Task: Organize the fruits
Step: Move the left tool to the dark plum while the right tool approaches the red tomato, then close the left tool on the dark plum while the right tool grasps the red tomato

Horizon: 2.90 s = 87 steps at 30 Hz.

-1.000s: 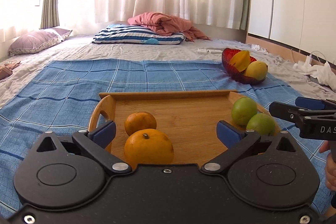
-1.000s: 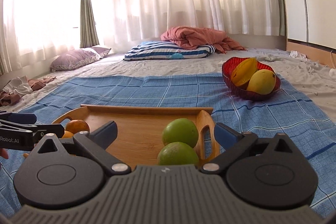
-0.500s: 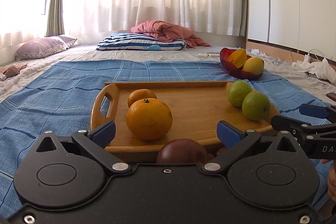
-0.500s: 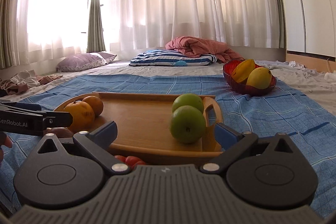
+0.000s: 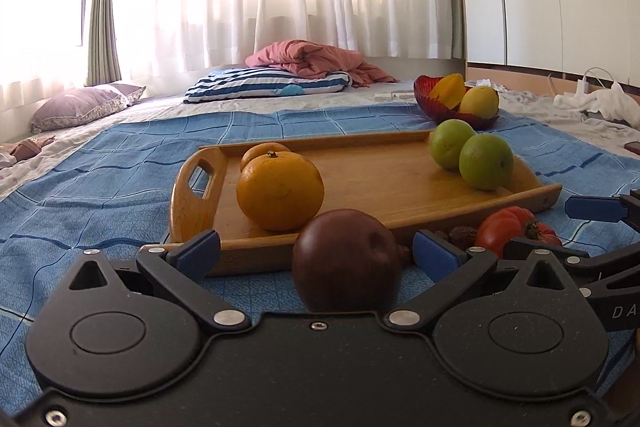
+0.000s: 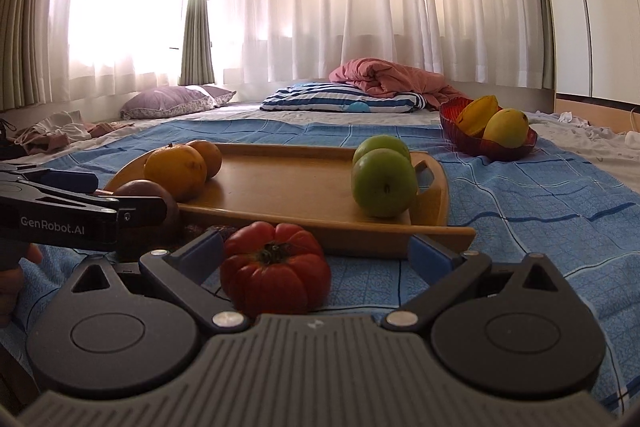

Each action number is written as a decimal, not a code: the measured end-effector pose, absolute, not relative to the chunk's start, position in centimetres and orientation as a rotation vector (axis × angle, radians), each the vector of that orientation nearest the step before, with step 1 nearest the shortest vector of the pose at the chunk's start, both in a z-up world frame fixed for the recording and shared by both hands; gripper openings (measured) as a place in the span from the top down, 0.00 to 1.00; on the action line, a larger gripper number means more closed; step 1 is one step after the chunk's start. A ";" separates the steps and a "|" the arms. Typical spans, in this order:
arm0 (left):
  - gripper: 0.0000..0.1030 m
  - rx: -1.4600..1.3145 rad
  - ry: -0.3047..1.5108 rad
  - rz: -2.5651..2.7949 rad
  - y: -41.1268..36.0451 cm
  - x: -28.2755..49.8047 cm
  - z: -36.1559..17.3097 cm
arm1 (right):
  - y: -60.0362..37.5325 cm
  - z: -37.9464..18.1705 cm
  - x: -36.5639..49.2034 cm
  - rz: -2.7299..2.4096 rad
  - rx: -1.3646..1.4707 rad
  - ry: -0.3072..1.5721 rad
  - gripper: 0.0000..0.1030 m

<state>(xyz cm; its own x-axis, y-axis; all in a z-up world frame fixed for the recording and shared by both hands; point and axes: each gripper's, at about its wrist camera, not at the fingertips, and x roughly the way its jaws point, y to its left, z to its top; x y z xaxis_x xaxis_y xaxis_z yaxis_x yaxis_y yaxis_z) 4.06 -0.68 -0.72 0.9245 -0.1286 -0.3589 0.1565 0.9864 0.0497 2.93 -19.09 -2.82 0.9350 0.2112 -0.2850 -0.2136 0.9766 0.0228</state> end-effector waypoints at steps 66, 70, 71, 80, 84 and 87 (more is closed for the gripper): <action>0.42 0.099 0.413 -0.201 -1.5 3.9 -2.3 | -16.1 -3.9 3.3 0.231 -0.084 0.328 0.32; 0.42 0.101 0.416 -0.194 -1.7 3.9 -2.2 | -16.5 -3.8 3.5 0.227 -0.049 0.336 0.34; 0.43 0.096 0.417 -0.193 -1.7 3.9 -2.2 | -16.5 -3.8 3.5 0.226 -0.049 0.337 0.35; 0.43 0.064 0.429 -0.188 -1.3 4.1 -1.8 | -16.5 -3.6 3.4 0.223 -0.039 0.339 0.36; 0.44 0.046 0.426 -0.189 -1.1 3.8 -1.5 | -16.7 -3.2 3.4 0.227 -0.009 0.351 0.36; 0.44 0.054 0.413 -0.191 -0.9 3.3 -1.0 | -16.6 -2.9 3.3 0.226 -0.006 0.350 0.36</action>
